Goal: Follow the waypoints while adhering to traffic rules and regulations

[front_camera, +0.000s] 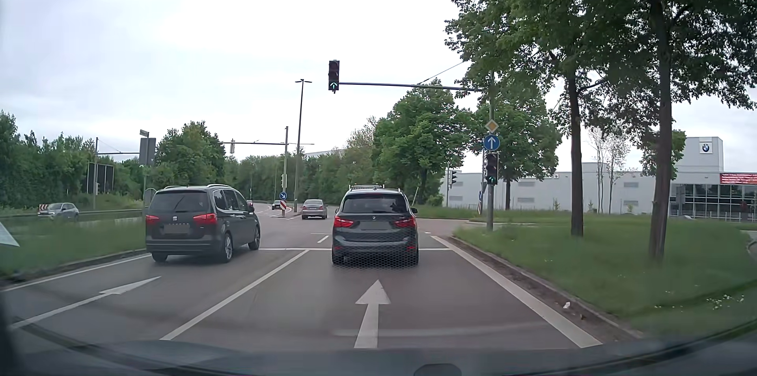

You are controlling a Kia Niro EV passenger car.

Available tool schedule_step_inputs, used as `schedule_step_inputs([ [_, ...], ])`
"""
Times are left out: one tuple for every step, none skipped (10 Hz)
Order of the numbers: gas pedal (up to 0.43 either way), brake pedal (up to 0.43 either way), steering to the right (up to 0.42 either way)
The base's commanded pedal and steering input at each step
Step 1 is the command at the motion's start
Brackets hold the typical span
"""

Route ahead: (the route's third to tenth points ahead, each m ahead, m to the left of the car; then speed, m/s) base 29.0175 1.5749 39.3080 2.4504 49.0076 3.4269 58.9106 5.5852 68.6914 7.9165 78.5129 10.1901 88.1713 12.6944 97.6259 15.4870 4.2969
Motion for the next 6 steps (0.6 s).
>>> schedule_step_inputs([
  [0.378, 0.0, -0.009],
  [0.378, 0.0, -0.01],
  [0.378, 0.0, -0.012],
  [0.378, 0.0, -0.014],
  [0.378, 0.0, -0.014],
  [0.378, 0.0, -0.014],
])
